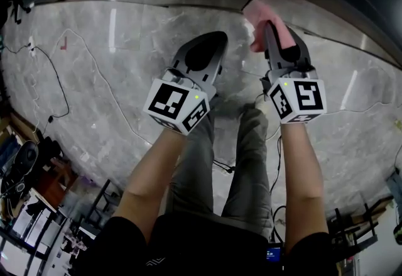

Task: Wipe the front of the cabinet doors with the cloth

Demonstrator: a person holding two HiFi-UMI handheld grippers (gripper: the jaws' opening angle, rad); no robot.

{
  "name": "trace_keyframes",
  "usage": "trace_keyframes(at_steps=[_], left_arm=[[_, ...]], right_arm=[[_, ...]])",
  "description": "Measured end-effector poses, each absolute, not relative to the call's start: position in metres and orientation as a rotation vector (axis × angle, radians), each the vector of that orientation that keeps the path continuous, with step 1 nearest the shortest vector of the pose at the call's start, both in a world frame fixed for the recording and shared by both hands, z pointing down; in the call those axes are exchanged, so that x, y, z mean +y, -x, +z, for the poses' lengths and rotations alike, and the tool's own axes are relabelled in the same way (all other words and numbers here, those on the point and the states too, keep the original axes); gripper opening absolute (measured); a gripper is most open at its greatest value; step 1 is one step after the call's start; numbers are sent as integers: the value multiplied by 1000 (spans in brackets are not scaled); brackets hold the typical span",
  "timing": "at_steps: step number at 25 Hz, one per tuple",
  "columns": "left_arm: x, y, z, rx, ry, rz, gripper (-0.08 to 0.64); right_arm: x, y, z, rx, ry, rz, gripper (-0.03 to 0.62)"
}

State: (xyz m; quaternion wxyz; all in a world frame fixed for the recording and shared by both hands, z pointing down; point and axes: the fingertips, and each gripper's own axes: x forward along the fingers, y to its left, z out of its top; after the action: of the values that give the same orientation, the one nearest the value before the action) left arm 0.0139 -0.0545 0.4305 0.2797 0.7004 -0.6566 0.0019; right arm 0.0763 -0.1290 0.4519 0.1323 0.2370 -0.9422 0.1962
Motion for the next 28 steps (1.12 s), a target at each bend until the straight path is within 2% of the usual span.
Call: trace_keyframes(at_steps=[9, 28], left_arm=[[-65, -20, 436, -1780, -1838, -1, 14], [-144, -177, 425, -1528, -2069, 56, 14]], right_arm=[[-152, -101, 456, -2713, -750, 566, 44], [-215, -245, 455, -2670, -1024, 603, 44]])
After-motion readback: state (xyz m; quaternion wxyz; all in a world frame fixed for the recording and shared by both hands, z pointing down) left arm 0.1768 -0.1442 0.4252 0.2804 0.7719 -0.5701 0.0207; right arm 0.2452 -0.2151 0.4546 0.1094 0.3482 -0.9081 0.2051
